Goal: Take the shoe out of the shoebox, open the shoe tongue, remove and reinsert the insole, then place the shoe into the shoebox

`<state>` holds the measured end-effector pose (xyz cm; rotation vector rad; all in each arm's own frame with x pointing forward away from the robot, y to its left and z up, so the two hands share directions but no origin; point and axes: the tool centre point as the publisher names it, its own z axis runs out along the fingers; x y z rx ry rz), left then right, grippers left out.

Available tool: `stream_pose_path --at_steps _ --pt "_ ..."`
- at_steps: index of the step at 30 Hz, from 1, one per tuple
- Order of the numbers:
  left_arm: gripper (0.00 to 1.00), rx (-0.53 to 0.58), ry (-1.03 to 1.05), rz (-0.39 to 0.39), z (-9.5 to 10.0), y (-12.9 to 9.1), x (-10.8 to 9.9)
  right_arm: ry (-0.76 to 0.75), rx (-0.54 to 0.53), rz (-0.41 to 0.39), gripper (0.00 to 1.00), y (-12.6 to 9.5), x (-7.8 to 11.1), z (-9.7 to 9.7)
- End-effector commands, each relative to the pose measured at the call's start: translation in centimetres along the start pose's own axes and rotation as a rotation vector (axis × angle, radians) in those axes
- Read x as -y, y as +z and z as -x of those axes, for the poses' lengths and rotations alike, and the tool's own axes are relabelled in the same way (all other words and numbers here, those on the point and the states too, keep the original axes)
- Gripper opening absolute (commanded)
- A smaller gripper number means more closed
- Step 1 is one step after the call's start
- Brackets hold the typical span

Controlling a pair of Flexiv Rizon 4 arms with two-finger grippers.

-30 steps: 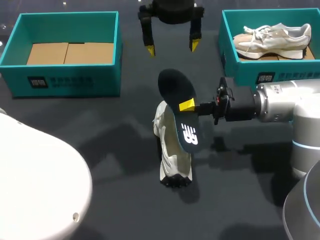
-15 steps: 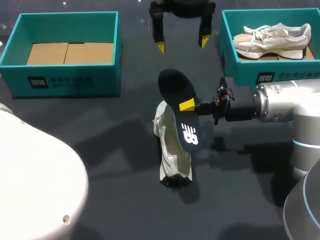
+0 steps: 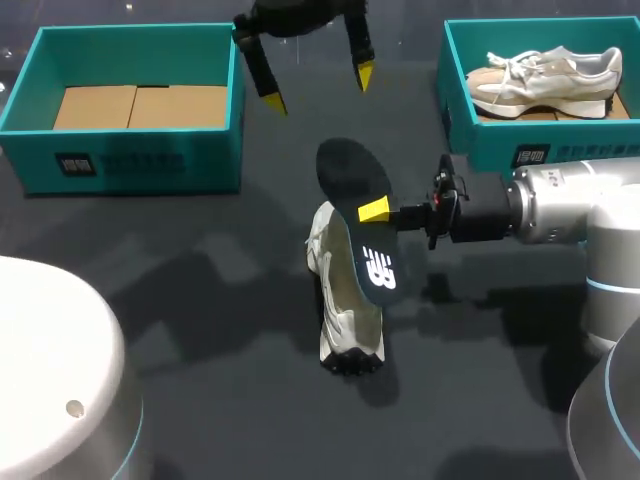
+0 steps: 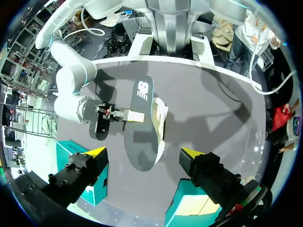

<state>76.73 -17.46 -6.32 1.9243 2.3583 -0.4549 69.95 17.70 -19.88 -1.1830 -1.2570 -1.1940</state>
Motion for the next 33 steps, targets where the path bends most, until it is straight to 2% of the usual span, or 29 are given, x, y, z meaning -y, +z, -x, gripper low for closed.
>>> stream_pose_path --at_steps 1,3,4,16,19,25,27,33 --pt "1.0 0.572 -0.016 0.042 -3.5 0.2 1.1 0.0 0.002 0.002 0.0 0.1 0.1 0.0" --pt "1.0 0.586 -0.039 0.038 -3.8 0.2 1.4 0.0 0.002 0.002 0.0 0.1 0.1 0.0" --pt "1.0 0.551 -0.047 -0.002 -4.0 0.1 1.4 0.0 0.002 0.002 0.0 0.1 0.1 0.0" --pt "1.0 0.551 -0.047 -0.002 -4.0 0.1 1.4 0.0 0.002 0.002 0.0 0.1 0.1 0.0" --pt "1.0 0.692 -0.005 0.047 -5.4 0.5 2.3 0.0 0.002 0.002 0.0 0.1 0.1 0.0" --pt "1.0 0.87 -0.018 0.154 -7.7 2.0 1.8 0.0 0.002 0.002 0.0 0.1 0.1 0.0" --pt "1.0 0.926 -0.026 0.157 -8.4 2.1 1.6 0.0 0.002 0.002 0.0 0.1 0.1 0.0" --pt "1.0 0.943 -0.024 0.158 -8.9 2.2 1.5 0.0 0.002 0.002 0.0 0.1 0.1 0.0"
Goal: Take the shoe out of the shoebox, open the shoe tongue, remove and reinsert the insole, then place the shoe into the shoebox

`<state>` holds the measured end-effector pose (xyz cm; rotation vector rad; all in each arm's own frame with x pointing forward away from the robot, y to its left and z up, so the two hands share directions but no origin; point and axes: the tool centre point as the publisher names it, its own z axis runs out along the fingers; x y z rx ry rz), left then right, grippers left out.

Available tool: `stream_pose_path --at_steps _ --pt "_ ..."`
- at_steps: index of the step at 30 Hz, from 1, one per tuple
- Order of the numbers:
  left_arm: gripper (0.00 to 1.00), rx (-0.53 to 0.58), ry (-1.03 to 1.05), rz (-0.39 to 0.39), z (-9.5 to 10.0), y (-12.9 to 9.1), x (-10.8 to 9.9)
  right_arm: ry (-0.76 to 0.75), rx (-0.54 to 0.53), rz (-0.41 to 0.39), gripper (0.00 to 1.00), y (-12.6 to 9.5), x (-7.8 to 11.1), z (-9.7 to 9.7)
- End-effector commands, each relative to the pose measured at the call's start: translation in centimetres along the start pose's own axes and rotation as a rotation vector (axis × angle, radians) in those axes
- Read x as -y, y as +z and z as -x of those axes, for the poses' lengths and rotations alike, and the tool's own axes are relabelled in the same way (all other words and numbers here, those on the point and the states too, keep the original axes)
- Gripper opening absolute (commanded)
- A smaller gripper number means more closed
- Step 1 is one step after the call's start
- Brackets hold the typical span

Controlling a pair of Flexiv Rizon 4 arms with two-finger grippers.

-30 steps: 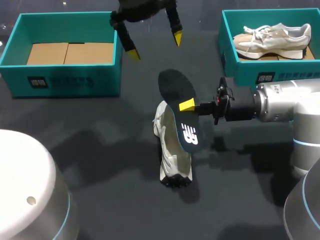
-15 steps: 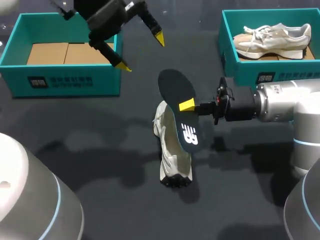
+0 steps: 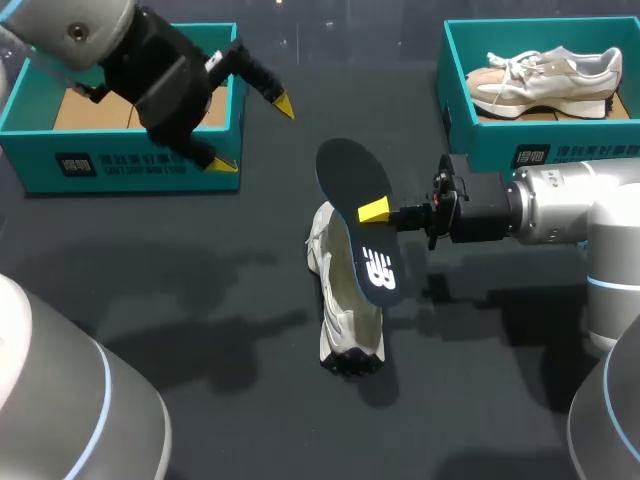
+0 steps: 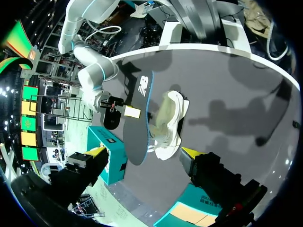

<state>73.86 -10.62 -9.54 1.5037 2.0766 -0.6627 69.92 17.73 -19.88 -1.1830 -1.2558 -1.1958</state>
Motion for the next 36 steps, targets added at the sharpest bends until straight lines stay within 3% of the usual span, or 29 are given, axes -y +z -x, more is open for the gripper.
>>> stream_pose_path --at_steps 1,7,11,13,16,18,19,27,36 --pt "1.0 0.473 0.002 0.021 -1.1 -0.1 0.5 0.001 0.003 0.001 0.0 0.1 0.1 0.0" --pt "1.0 0.473 0.002 0.021 -1.1 -0.1 0.5 0.001 0.003 0.001 0.0 0.1 0.1 0.0" --pt "1.0 0.544 0.009 0.108 -2.0 1.4 0.3 0.001 0.003 0.001 0.0 0.1 0.1 0.0" --pt "1.0 0.57 -0.026 0.095 -2.4 1.9 0.1 0.001 0.003 0.001 0.0 0.1 0.1 0.0" --pt "1.0 0.631 -0.023 0.145 -2.6 2.3 -0.3 0.001 0.003 0.001 0.0 0.1 0.1 0.0" --pt "1.0 0.667 -0.023 0.134 -2.8 2.2 -0.5 0.001 0.003 0.001 0.0 0.1 0.1 0.0" --pt "1.0 0.65 -0.008 0.082 -2.9 2.0 -0.6 0.001 0.003 0.001 0.0 0.1 0.1 0.0" --pt "1.0 0.65 -0.008 0.082 -2.9 2.0 -0.6 0.001 0.003 0.001 0.0 0.1 0.1 0.0" --pt "1.0 0.833 0.041 0.155 -3.3 6.5 -0.4 0.01 -0.007 0.007 0.0 0.5 -0.8 -0.8"
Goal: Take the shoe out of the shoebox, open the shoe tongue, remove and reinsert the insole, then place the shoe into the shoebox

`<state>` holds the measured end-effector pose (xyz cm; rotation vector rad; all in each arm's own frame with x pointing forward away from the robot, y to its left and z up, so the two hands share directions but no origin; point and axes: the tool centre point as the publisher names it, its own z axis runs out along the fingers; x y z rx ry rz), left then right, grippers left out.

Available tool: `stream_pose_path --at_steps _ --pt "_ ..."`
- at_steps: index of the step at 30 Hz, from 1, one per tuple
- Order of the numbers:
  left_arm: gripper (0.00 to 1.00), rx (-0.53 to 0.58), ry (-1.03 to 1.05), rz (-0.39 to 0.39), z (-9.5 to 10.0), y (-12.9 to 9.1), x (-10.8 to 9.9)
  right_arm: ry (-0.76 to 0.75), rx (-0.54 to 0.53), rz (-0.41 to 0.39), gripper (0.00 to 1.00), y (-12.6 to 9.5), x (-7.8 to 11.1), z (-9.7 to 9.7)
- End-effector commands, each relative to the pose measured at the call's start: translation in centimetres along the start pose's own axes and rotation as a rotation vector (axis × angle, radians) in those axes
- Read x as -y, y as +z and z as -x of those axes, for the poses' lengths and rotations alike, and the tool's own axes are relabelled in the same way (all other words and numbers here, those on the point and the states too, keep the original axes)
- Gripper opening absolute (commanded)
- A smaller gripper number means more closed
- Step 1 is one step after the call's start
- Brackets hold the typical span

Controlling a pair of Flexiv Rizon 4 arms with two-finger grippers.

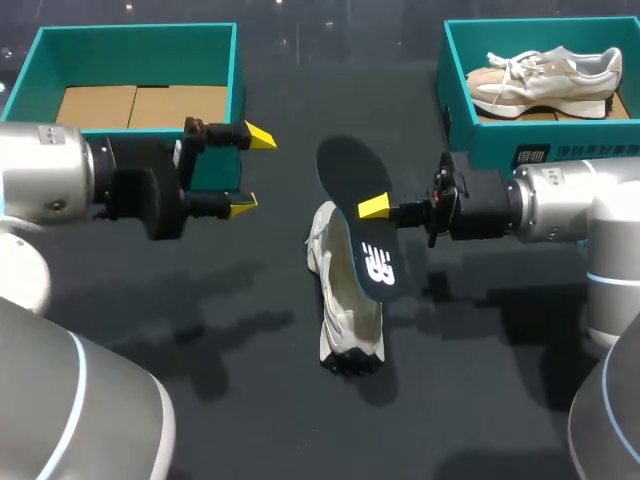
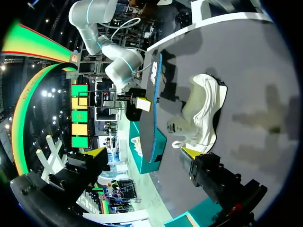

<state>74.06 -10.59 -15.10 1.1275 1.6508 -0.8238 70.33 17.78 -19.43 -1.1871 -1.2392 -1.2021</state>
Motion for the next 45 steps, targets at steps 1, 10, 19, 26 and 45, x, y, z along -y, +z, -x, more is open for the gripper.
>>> stream_pose_path --at_steps 1,10,19,26,45 --pt "1.0 0.305 0.031 0.052 -1.1 2.4 0.6 0.003 -0.004 -0.008 0.0 0.5 -0.5 -0.5" --pt "1.0 0.329 -0.007 -0.005 -1.3 3.1 0.4 0.01 0.001 -0.012 0.0 0.6 -0.8 -0.9" --pt "1.0 0.334 -0.002 -0.022 -1.8 5.4 0.6 0.003 -0.035 -0.014 0.0 1.4 -1.0 -1.0" --pt "1.0 0.323 -0.001 -0.055 -1.0 6.5 0.6 0.012 0.012 -0.05 0.0 2.2 -0.6 -1.2" --pt "0.45 0.322 0.029 -0.04 -0.9 8.2 2.1 0.008 0.015 -0.059 0.0 2.9 -0.2 -0.9"
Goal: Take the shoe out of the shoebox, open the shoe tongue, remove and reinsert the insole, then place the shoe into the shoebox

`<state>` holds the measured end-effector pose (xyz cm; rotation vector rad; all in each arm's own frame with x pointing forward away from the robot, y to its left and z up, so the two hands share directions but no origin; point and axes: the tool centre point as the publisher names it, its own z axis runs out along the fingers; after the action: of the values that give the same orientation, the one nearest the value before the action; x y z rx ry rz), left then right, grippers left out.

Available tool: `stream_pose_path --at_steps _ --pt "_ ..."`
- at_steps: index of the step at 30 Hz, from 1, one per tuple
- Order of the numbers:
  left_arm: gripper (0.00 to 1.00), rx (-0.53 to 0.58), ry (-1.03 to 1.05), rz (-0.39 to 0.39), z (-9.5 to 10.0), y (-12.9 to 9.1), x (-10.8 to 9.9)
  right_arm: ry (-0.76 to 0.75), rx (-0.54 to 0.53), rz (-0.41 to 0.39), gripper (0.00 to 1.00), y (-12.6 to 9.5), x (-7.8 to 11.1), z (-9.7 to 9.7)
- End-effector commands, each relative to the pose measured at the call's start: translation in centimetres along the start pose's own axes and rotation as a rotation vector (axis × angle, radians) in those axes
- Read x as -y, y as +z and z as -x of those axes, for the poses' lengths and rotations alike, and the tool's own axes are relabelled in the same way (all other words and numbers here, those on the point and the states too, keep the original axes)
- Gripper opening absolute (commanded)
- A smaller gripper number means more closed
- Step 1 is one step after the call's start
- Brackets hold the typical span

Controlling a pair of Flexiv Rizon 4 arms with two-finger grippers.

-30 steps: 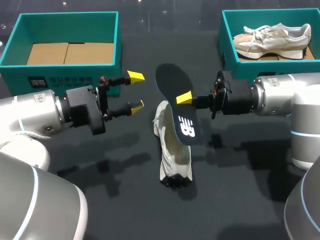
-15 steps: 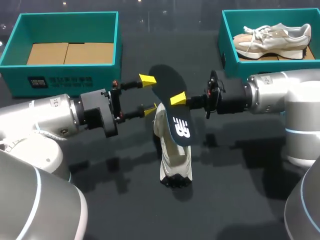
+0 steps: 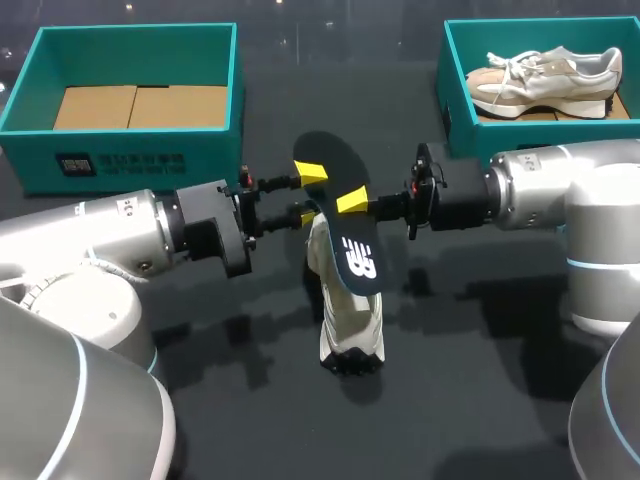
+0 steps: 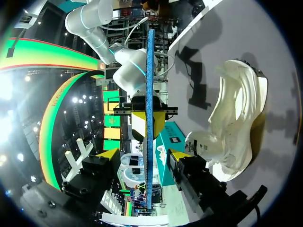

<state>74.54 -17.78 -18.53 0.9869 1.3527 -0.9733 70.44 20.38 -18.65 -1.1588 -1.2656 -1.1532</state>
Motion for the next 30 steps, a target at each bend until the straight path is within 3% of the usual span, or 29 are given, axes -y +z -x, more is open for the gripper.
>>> stream_pose_path --at_steps 1,16,23,30 --pt "0.43 -0.001 0.003 0.003 -0.05 0.6 0.05 0.001 0.005 -0.008 0.0 0.39 0.05 -0.07" --pt "0.18 -0.009 0.016 -0.002 0.14 0.94 0.26 0.0 -0.002 -0.023 0.0 0.74 0.44 0.04" --pt "0.16 -0.015 0.023 -0.008 0.08 1.17 0.47 0.001 -0.006 -0.024 0.0 0.86 0.5 0.09" --pt "0.24 -0.026 0.033 -0.004 -0.26 1.4 0.38 -0.002 -0.006 -0.026 0.0 1.02 0.69 -0.04"
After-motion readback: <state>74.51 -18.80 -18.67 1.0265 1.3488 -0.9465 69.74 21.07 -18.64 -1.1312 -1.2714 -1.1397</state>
